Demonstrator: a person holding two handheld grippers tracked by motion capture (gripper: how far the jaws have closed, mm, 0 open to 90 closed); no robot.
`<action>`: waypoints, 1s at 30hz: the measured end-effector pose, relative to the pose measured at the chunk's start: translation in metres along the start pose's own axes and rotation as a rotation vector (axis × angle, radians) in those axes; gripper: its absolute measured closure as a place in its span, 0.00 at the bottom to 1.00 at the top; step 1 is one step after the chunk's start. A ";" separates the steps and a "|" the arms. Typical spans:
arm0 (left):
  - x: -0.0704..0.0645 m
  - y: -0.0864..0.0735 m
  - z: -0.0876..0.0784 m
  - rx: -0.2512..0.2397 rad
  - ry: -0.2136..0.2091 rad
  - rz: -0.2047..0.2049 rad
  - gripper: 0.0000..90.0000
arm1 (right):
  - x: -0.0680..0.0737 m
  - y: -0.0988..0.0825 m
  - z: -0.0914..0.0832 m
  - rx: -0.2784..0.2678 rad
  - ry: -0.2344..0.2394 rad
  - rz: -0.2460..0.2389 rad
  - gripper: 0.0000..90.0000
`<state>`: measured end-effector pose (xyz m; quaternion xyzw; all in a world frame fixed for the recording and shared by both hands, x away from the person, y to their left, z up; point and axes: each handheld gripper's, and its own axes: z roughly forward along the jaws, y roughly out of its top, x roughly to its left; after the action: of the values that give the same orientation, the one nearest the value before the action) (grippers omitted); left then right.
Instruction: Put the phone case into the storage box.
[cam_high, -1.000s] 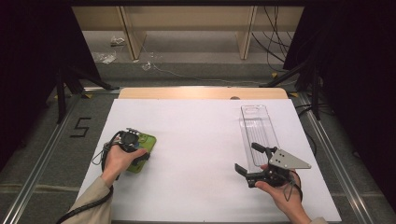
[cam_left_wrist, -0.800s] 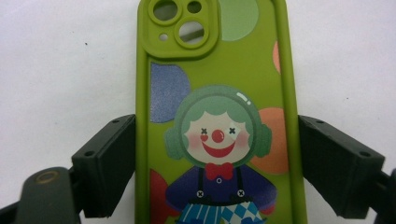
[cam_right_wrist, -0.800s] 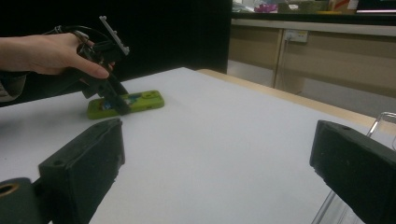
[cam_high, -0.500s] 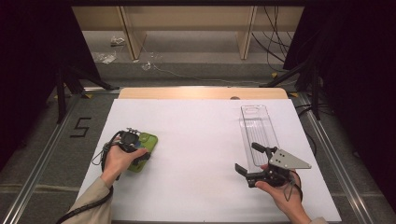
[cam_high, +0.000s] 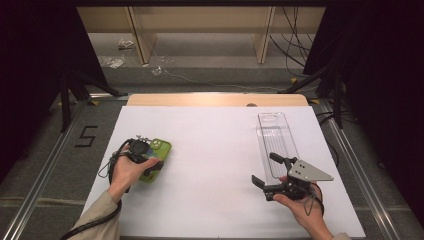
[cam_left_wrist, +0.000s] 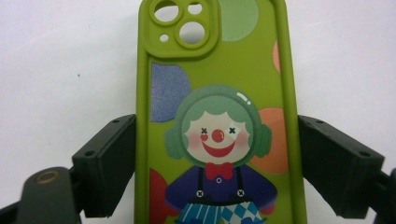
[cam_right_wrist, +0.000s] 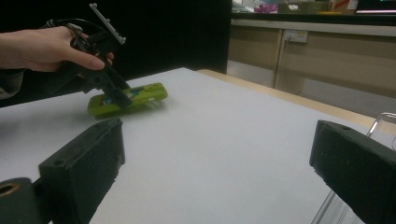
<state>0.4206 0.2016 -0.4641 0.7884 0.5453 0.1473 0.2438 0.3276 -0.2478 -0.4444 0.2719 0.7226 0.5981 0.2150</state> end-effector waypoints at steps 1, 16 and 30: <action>-0.001 0.000 -0.001 -0.008 -0.002 0.003 0.18 | 0.000 0.000 0.000 0.000 0.000 0.000 0.05; -0.018 0.003 -0.010 -0.077 -0.071 0.059 0.18 | 0.000 0.000 0.000 0.000 0.000 0.003 0.05; -0.034 0.002 -0.019 -0.132 -0.122 0.117 0.18 | 0.000 0.000 0.000 0.002 -0.001 0.006 0.05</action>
<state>0.4005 0.1734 -0.4459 0.8086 0.4714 0.1485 0.3191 0.3281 -0.2478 -0.4448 0.2747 0.7222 0.5980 0.2132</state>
